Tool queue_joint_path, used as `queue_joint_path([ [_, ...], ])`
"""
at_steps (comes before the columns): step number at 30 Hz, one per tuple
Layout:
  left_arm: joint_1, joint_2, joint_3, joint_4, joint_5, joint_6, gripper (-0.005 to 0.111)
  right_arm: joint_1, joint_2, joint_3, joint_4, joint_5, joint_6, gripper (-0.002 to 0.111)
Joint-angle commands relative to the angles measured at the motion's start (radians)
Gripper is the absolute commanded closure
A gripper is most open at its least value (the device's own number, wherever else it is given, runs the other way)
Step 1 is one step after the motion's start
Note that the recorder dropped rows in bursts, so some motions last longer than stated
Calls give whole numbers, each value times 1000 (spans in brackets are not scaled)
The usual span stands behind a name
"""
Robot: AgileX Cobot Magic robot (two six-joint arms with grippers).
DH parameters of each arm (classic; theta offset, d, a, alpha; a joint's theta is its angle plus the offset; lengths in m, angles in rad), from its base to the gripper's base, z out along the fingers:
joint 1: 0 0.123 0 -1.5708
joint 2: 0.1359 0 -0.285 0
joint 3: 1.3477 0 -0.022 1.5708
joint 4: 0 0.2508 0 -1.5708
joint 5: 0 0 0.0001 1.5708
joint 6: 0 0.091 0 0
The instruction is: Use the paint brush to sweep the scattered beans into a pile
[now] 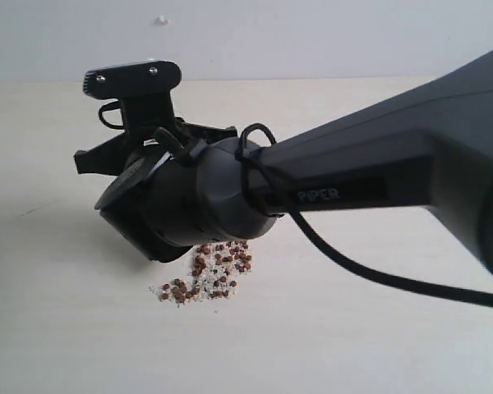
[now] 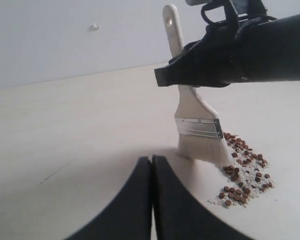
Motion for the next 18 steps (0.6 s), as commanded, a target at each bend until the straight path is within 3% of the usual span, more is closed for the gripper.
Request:
queue_joint_path([
  [1,-4,-3,4,3,0,3,107,20,-43,-1,44,112,-168,108],
  [13,-4,-3,4,3,0,3,107,124,-48,1,-19,103,-129,108],
  [18,-4,-3,4,3,0,3,107,143,-51,38,-19,76,53,108],
])
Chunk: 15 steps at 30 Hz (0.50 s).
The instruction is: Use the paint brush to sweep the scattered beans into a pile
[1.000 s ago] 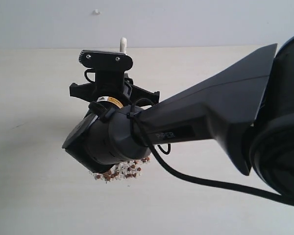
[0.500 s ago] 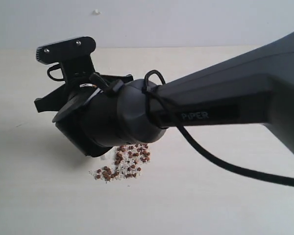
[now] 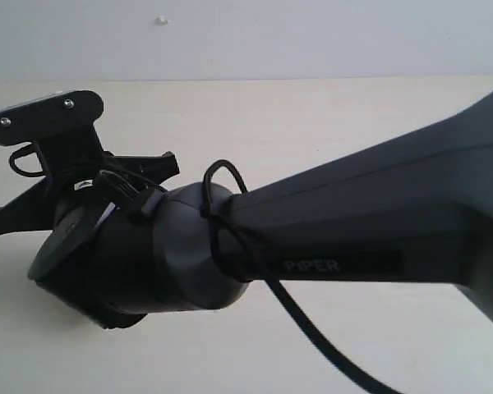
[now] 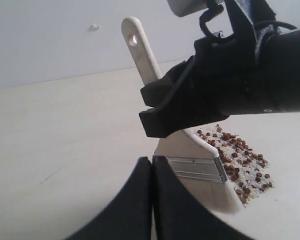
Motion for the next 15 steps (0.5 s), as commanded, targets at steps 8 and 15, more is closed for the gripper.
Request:
queue_joint_path([
  [8,-4,-3,4,3,0,3,107,6,-73,336,-461,-59,711,108],
  [15,-4,-3,4,3,0,3,107,4,-73,395,-440,-127,725,108],
])
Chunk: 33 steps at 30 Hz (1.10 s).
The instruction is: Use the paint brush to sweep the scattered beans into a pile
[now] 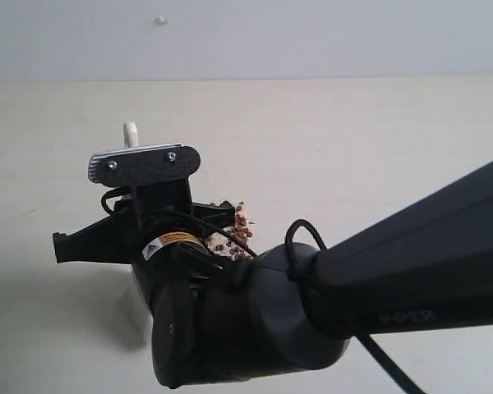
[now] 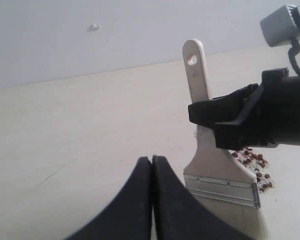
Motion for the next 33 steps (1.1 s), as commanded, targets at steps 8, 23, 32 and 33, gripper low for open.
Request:
queue_joint_path([
  [8,-4,-3,4,3,0,3,107,-1,-2,22,101,-73,-144,108],
  [23,-4,-3,4,3,0,3,107,-44,-21,22,92,-119,-187,108],
  [32,-4,-3,4,3,0,3,107,-44,-122,22,67,-52,-260,108],
  [33,-4,-3,4,3,0,3,107,-44,-139,22,65,-23,-262,108],
])
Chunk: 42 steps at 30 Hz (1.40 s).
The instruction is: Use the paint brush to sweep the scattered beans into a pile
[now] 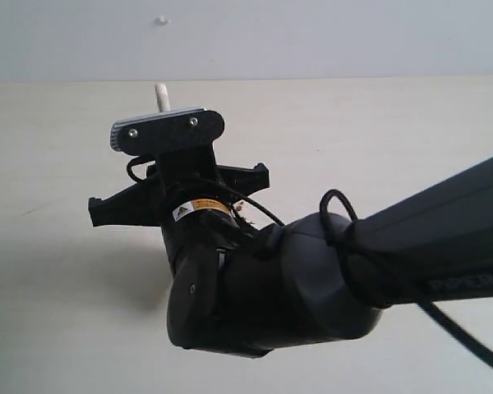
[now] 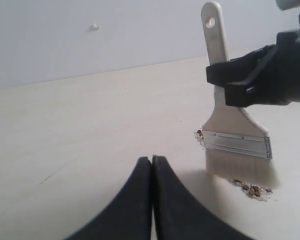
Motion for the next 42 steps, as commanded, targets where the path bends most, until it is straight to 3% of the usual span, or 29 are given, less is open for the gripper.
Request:
queue_joint_path([
  [1,-4,-3,4,3,0,3,107,-6,-79,7,-35,86,-37,108],
  [7,-4,-3,4,3,0,3,107,-6,-142,110,-167,113,-2,108],
  [16,-4,-3,4,3,0,3,107,-46,-193,337,-892,-11,480,108],
  [19,-4,-3,4,3,0,3,107,-107,-193,376,-1011,-79,648,108],
  [28,-4,-3,4,3,0,3,107,-212,-193,424,-1189,-100,896,108],
  [42,-4,-3,4,3,0,3,107,-212,-193,430,-1204,45,901,108],
])
